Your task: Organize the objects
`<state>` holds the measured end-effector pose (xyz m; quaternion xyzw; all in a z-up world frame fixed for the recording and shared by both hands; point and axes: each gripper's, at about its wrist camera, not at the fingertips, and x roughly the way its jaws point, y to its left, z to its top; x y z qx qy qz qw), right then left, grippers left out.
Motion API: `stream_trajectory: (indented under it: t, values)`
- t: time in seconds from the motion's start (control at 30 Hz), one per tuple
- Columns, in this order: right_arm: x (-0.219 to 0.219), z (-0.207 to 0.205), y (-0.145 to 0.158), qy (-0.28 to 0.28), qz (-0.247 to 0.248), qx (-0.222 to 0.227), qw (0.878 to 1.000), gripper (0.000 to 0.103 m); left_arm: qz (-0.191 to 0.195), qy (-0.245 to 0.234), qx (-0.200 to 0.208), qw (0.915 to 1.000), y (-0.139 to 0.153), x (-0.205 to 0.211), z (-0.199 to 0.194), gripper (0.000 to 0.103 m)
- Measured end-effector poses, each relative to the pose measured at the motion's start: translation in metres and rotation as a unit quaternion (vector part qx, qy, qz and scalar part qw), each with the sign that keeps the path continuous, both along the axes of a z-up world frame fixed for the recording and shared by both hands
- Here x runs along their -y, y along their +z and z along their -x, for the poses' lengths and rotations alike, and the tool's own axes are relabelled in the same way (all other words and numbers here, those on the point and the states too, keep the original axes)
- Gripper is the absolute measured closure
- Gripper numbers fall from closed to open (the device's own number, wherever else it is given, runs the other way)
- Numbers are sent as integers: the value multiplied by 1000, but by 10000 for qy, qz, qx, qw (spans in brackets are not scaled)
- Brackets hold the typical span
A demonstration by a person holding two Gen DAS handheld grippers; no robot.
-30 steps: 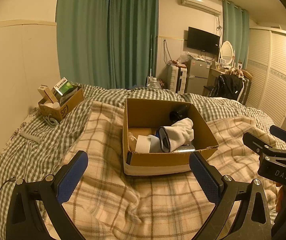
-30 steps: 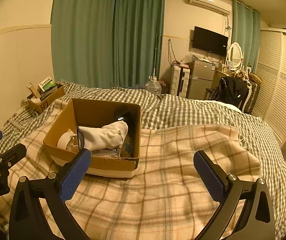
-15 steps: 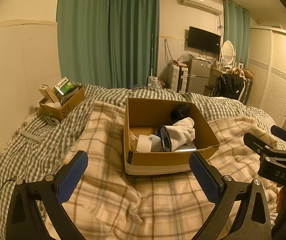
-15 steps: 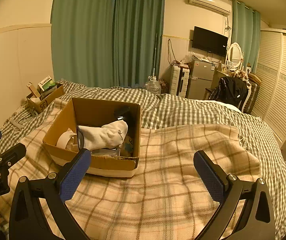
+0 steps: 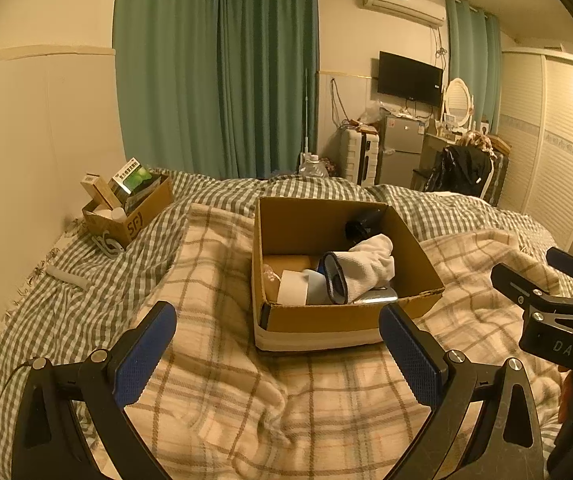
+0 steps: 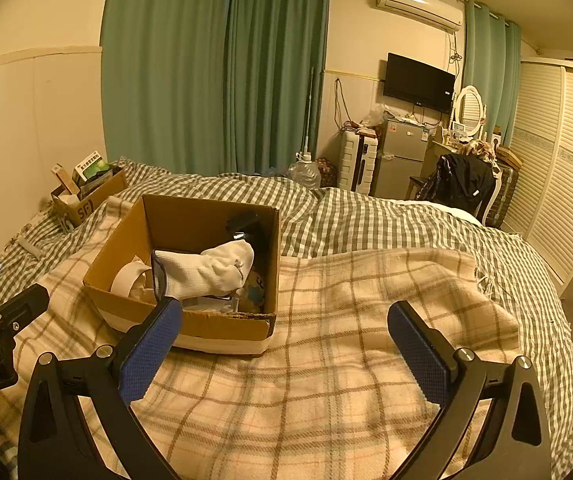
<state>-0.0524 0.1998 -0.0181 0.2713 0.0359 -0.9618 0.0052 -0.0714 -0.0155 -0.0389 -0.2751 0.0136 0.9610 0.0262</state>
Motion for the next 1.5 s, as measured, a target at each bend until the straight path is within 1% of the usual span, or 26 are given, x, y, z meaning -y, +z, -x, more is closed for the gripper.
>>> stream_trajectory:
  t: [0.13,0.3,0.43,1.1,1.27,1.5]
  values:
    - [0,1,-1,-7,-8,9,10000,0,-25,-13,-19,10000,-1,-1,0,0]
    - [0,2,-2,-25,-36,33,10000,0,91,-5,-17,10000,-1,-4,-1,0]
    - [0,2,-3,-26,-43,32,10000,0,1,-50,23,10000,-1,-3,0,0]
    - [0,1,-1,-60,-30,-13,10000,0,35,2,-9,10000,1,-2,-1,0]
    - [0,1,-1,-57,-31,-11,10000,0,70,-22,47,10000,-1,-2,0,0]
    - [0,0,-2,-55,-24,-6,10000,0,142,31,-19,9999,0,-2,0,0]
